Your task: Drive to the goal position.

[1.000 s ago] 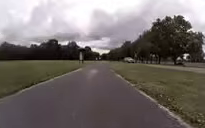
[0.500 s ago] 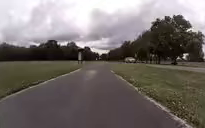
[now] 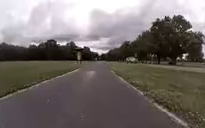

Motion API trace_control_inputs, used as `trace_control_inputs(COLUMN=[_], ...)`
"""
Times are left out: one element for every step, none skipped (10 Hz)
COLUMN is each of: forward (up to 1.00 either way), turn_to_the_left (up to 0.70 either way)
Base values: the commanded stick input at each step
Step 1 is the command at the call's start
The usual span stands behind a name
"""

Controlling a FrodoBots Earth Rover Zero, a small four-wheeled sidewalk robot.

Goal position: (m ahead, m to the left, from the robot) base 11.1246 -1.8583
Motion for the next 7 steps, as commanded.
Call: trace_control_inputs(forward=[0.70,0.70,0.70,0.70,0.70,0.70,0.70], turn_to_the_left=[0.00,0.00,0.00,0.00,0.00,0.00,0.00])
